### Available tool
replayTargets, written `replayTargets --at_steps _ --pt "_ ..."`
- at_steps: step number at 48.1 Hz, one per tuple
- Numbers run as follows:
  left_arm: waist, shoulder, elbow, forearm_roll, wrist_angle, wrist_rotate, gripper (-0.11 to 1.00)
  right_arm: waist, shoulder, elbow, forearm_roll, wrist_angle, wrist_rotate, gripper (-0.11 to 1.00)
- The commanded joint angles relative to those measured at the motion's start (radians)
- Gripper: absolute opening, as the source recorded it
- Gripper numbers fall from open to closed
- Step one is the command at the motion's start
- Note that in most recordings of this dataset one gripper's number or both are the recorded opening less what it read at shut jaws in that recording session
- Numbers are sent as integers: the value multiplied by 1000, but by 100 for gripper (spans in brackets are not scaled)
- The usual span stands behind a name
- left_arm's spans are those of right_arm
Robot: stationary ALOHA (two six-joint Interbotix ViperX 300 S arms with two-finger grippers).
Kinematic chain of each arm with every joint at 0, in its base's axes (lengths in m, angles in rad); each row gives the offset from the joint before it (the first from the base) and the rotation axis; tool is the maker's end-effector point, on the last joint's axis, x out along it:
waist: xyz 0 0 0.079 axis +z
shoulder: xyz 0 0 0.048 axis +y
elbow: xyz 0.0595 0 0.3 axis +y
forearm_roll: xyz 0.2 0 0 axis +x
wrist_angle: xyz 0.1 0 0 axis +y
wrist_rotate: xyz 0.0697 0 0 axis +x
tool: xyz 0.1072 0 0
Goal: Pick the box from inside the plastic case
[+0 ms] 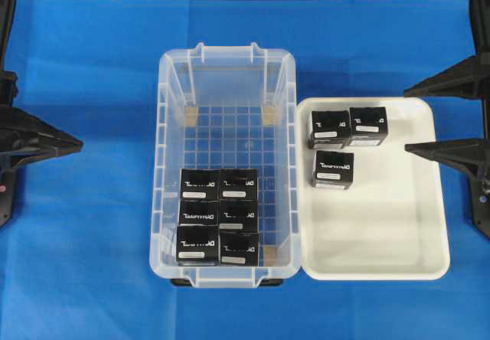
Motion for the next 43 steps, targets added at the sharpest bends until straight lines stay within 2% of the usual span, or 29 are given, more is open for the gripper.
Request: replayTargets --at_steps 1,43 --pt "-3 6 -28 3 -8 2 -6 2 -14 6 3 -5 0 92" --pt "-15 8 -20 3 6 0 -5 0 -184 81 5 -5 2 92"
